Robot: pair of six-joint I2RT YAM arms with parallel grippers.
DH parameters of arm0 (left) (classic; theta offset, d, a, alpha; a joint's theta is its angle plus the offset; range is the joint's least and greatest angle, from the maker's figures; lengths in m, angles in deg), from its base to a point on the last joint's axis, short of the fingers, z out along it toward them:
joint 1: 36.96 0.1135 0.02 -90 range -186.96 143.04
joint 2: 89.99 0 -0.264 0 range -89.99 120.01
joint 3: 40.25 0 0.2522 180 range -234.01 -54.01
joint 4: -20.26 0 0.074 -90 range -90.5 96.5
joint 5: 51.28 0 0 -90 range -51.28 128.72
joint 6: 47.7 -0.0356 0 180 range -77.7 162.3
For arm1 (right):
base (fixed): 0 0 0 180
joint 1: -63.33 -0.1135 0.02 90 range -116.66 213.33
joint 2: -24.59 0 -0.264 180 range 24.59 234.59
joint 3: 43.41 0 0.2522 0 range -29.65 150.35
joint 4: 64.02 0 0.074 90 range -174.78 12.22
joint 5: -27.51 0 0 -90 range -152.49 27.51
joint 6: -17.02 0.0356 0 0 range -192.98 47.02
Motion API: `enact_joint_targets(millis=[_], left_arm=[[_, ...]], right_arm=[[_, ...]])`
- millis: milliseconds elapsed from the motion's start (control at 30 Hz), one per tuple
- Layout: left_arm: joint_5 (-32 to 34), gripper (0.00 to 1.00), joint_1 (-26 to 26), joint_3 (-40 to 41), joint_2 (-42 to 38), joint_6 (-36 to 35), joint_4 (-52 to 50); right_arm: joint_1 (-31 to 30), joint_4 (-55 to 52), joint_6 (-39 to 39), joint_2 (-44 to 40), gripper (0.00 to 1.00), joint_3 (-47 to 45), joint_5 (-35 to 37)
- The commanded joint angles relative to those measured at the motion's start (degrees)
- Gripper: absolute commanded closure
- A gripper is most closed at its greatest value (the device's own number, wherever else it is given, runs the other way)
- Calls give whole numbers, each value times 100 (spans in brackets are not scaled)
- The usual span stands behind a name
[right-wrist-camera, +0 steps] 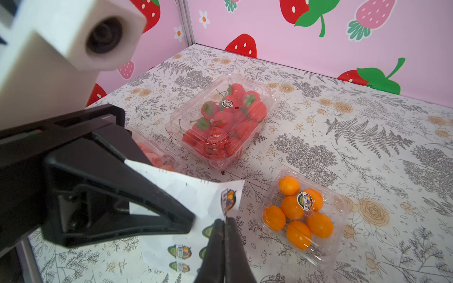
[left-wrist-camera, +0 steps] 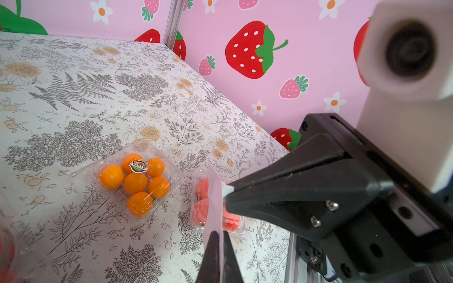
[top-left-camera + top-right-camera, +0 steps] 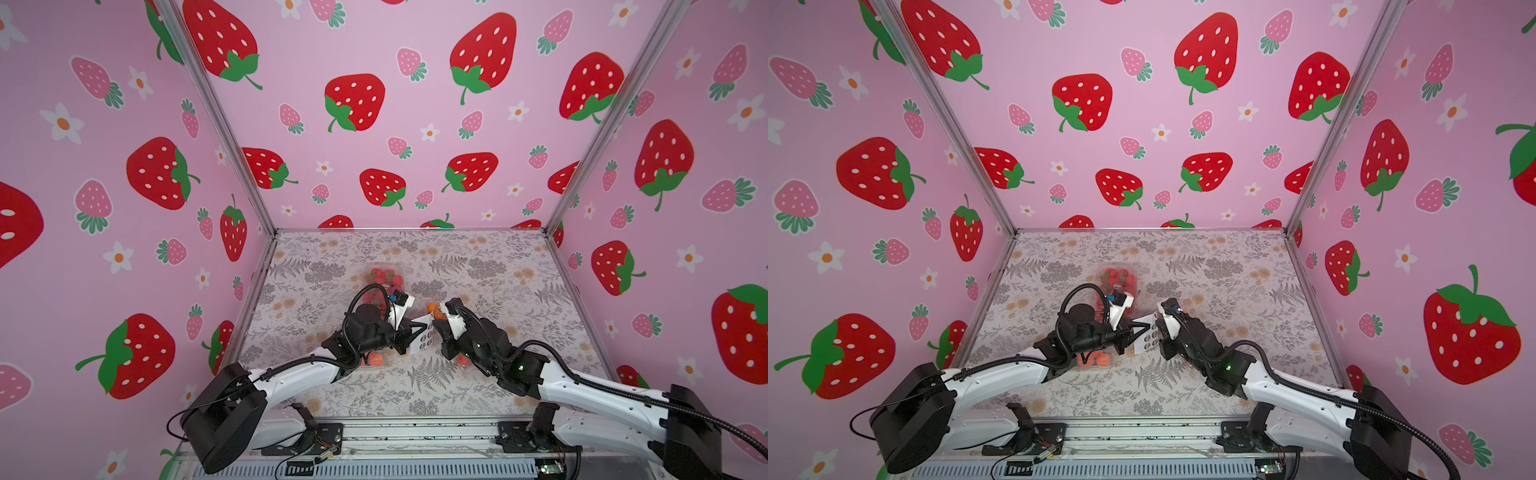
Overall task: Label fruit boxes
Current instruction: Tear off the label from the label sticker.
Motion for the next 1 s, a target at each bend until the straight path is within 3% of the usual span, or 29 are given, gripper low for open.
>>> enact_joint_targets(millis=[0,233,367,467,567,833,967], left_arm=[[141,100,-9,-46,-159,-54,-15],[121,100,-10,-36,-214,-22,-72],[22,100,-8,-70,-142,1,-46],[-55,100,-34,-123,-42,7,-11],[-37,100,-43,-153,23,10,-24],[-76,100,-65,-178,29,-21,-21],[-55,100,-79,-108,-46,-30,24]], right_arm=[[51,-196,52,-209,100,-132,206],[122,-379,70,-577,100,-342,192],[157,-292,-17,-759,100,-343,-163],[149,-169,-132,-660,67,-170,-551],[142,-81,-174,-379,56,5,-642],[148,130,-252,98,59,313,-430],[150,148,-257,253,76,363,-384]])
